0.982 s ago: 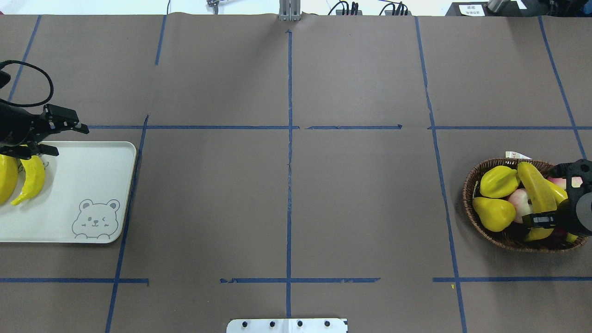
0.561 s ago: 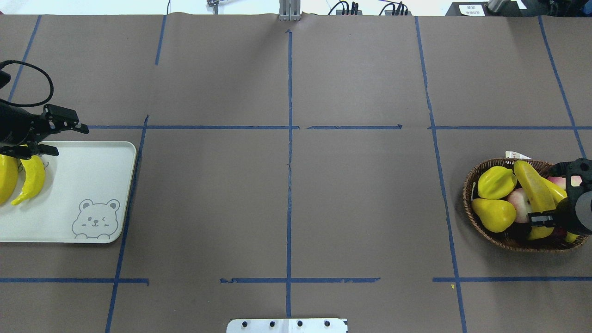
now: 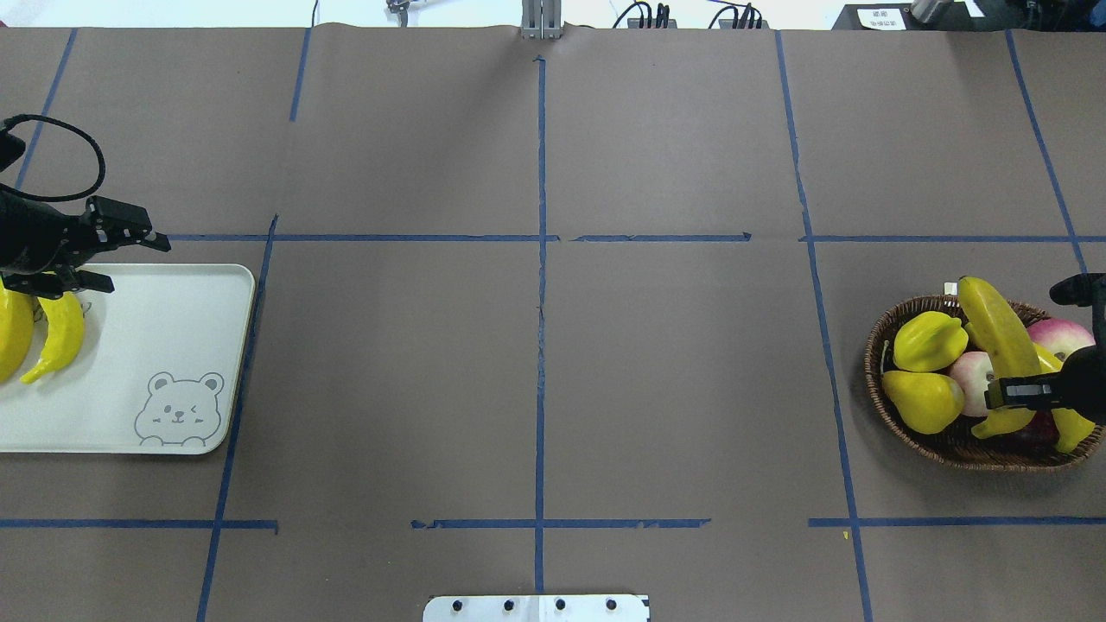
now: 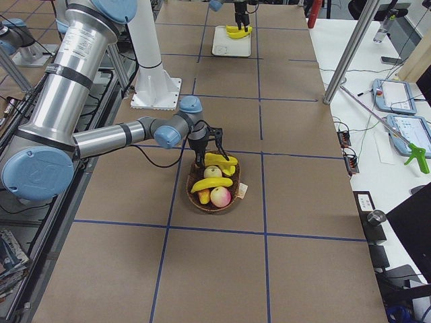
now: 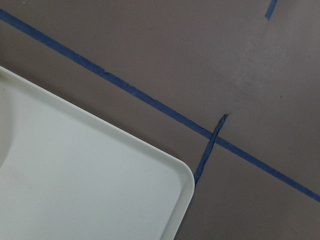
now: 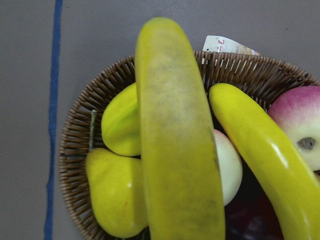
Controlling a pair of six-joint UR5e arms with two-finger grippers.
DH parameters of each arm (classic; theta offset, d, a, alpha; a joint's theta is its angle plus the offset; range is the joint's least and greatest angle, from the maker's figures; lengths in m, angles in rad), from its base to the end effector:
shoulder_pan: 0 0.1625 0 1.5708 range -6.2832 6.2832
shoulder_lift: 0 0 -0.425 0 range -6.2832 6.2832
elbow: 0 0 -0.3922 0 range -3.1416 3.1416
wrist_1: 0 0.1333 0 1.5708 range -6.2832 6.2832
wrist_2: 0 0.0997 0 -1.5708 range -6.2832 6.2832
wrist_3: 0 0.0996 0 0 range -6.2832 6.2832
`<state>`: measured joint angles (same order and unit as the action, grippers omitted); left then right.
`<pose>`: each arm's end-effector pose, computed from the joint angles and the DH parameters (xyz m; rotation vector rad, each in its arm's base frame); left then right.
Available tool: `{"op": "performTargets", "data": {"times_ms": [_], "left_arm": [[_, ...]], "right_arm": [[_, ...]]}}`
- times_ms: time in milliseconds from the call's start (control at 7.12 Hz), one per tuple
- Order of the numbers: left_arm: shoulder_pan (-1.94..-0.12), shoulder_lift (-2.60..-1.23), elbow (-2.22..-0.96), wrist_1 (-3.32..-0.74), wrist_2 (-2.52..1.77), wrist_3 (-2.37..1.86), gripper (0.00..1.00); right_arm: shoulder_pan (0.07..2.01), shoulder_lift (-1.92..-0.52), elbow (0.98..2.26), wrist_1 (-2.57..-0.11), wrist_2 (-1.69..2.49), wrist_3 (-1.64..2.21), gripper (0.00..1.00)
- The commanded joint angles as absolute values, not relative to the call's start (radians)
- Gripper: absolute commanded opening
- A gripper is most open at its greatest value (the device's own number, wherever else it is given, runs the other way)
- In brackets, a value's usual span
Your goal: Transfer all bananas from basket to plate
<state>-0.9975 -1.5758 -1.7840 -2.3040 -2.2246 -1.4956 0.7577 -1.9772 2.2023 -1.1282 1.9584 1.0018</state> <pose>0.2141 -0.4656 0.4673 -0.0506 1.1047 -0.5174 -0.1883 -0.3098 0.4760 0.1119 -0.7486 0.0502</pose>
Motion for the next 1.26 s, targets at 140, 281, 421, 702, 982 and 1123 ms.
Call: {"op": "performTargets", "data": {"times_ms": [140,281,421,702,982,1123], "left_arm": [[-0.986,-1.592,-1.807,-2.318,-2.227,-1.497,1.00],[-0.970,-1.600,-1.825,-2.328,-2.224,-1.500,1.00],[-0.963,-1.632,-1.836,-2.330,-2.224,-1.508,1.00],[-0.963,-1.730,-1.836,-2.332,-2.226,-1.552,1.00],[-0.907,-1.802,-1.844,-2.333,-2.223,-1.549,1.00],[-0.873,-1.872,-1.842,-2.333,-2.221,-1.554,0.99]], "right_arm": [[0.793,-1.965,2.227,-1.012,2.025,1.021,0.03],[0.792,-1.962,2.205,-0.924,2.052,1.072,0.04],[0.792,-1.921,2.165,-0.803,2.065,1.192,0.04],[0.781,-1.837,2.042,-0.524,2.068,1.383,0.04],[0.730,-1.703,1.990,-0.476,2.051,1.492,0.05],[0.709,-1.642,1.985,-0.476,2.046,1.531,0.05]]}}
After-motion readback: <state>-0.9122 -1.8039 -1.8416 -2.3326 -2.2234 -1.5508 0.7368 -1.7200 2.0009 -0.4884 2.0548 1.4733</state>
